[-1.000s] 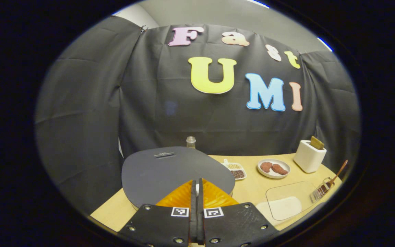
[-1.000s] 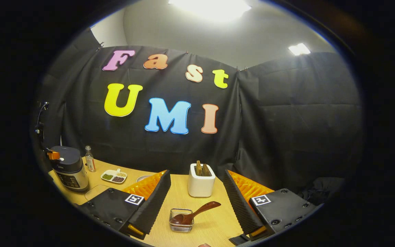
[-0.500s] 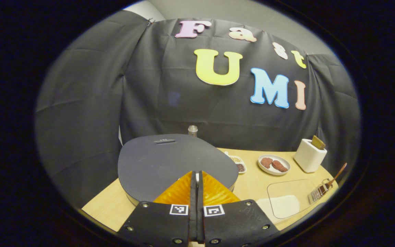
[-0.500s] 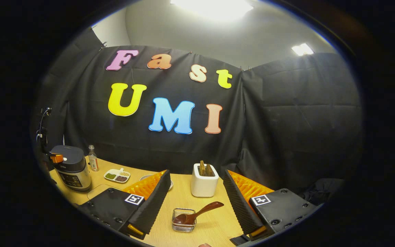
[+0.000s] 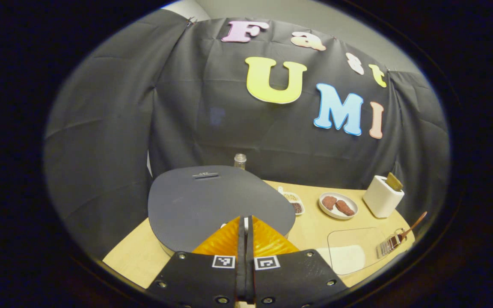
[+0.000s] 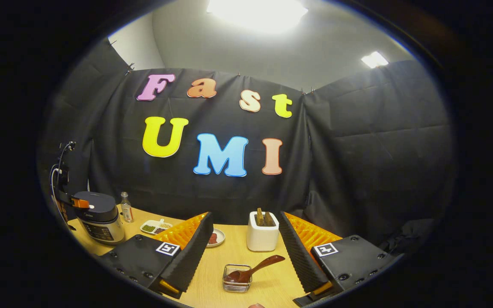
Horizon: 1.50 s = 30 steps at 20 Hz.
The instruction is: Close the left gripper, press the button to open the rice cooker; take a wooden spoon from the chopstick holder with the right hand, scoop a spoonful of rice and pour it into the rice cooker, then put the wooden spoon back into the chopstick holder.
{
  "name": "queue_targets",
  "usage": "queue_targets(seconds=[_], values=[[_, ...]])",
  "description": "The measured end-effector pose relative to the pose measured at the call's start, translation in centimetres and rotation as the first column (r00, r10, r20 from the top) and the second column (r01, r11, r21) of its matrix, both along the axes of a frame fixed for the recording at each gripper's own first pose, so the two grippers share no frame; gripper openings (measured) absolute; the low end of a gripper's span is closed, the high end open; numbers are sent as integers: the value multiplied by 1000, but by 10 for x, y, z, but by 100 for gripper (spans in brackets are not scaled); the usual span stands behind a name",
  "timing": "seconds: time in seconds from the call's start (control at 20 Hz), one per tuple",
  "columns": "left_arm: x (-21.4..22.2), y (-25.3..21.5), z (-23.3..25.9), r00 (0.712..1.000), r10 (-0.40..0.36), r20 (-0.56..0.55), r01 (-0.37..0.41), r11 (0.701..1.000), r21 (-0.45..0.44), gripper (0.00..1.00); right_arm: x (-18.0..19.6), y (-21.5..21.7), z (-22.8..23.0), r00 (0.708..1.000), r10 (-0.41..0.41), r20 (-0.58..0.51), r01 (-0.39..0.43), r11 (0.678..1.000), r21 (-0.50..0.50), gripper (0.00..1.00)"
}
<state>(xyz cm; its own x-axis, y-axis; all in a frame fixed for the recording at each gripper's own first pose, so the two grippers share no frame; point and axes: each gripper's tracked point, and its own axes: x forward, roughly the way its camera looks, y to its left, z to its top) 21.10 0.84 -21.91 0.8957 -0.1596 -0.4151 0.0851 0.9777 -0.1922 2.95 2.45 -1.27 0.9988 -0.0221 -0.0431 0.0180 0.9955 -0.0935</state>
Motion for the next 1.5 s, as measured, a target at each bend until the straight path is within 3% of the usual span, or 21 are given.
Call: queue_targets(seconds=[0.4, 0.8, 1.1, 1.4, 1.45, 1.5], values=[[-6, 18, 97, 973, 60, 221, -83, 992, 92, 2, -9, -26, -2, 1000, -16, -6, 16, 999, 36, 98], [-59, 29, 174, 923, 106, 370, -133, 990, 50, 0, 2, -38, -16, 999, 5, -37, -2, 997, 72, 98], [-102, 37, 214, 886, 149, 440, -172, 985, 14, 86, 23, -48, -46, 995, 6, -100, 6, 994, 113, 98], [-138, 53, 232, 872, 169, 459, -213, 976, 47, 86, 49, -59, -88, 981, -8, -195, 44, 982, 181, 98], [-141, 56, 233, 872, 174, 458, -220, 974, 50, 90, 53, -60, -95, 977, -10, -213, 52, 980, 192, 96], [-145, 58, 233, 872, 180, 456, -230, 972, 54, 87, 56, -63, -103, 973, -13, -231, 61, 978, 201, 93]])
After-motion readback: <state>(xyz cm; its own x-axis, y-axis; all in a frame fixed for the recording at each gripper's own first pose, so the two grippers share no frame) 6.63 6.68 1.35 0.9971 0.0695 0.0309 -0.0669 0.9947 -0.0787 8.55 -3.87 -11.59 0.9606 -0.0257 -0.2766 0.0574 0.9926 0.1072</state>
